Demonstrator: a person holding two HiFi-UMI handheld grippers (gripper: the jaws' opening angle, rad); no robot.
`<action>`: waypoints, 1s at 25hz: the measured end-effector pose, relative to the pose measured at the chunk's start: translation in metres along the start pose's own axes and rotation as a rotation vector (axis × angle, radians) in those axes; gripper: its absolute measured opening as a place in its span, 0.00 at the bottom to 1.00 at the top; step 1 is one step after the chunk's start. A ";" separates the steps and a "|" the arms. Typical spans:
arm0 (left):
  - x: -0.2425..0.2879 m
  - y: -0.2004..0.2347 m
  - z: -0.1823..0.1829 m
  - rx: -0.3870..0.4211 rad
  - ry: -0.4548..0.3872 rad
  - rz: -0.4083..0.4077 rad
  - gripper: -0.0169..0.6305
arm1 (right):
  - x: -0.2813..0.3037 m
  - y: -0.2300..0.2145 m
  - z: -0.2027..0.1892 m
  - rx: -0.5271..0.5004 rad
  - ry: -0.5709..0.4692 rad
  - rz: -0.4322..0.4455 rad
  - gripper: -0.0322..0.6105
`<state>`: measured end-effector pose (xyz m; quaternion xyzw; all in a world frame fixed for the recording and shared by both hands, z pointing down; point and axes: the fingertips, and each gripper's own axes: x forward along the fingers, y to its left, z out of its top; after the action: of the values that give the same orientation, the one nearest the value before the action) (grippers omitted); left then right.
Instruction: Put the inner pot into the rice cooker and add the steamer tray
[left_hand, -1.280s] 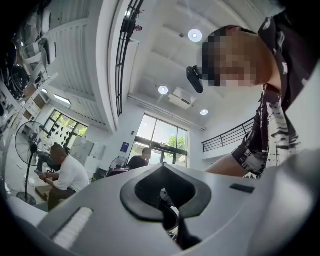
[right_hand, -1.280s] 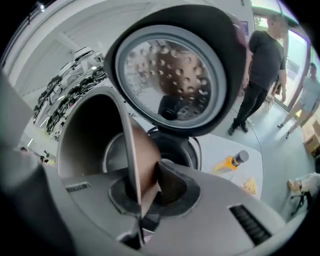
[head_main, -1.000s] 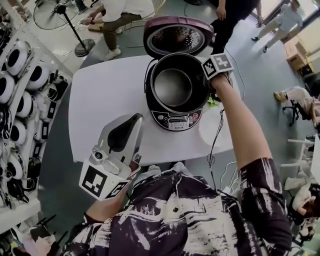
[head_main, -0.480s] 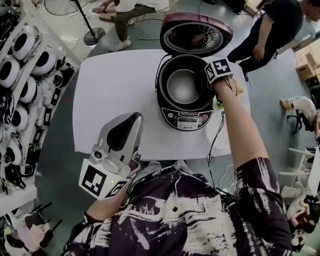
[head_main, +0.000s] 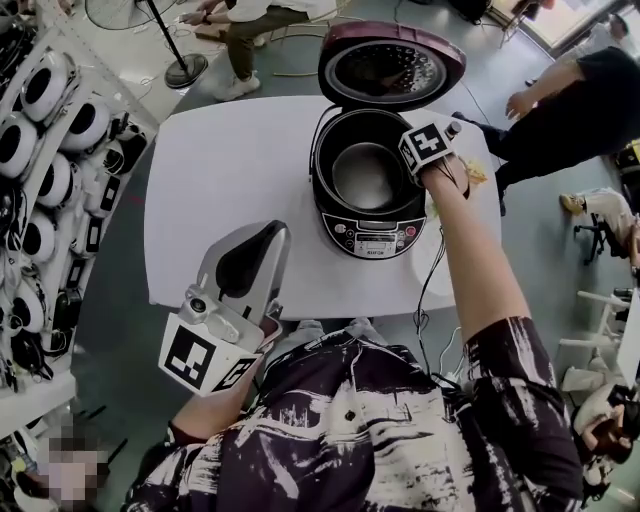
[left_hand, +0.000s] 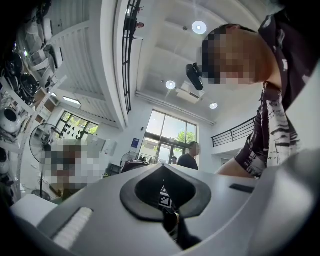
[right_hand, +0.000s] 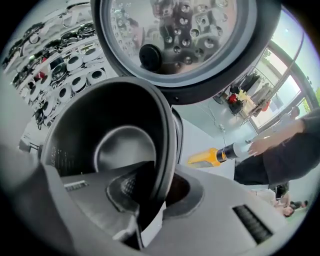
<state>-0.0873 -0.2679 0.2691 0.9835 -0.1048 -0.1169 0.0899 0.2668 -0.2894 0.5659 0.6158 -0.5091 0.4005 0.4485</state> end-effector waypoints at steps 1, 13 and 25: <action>0.002 -0.002 0.000 0.002 0.004 -0.007 0.03 | -0.001 0.001 0.000 -0.004 -0.007 -0.007 0.11; 0.022 -0.030 -0.002 0.005 0.004 -0.062 0.03 | -0.006 0.005 -0.017 -0.033 0.002 -0.004 0.18; 0.042 -0.056 -0.008 -0.001 0.008 -0.107 0.03 | -0.023 0.008 -0.032 0.210 -0.129 0.221 0.19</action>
<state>-0.0349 -0.2228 0.2566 0.9881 -0.0517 -0.1178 0.0845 0.2540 -0.2528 0.5539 0.6239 -0.5569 0.4581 0.3013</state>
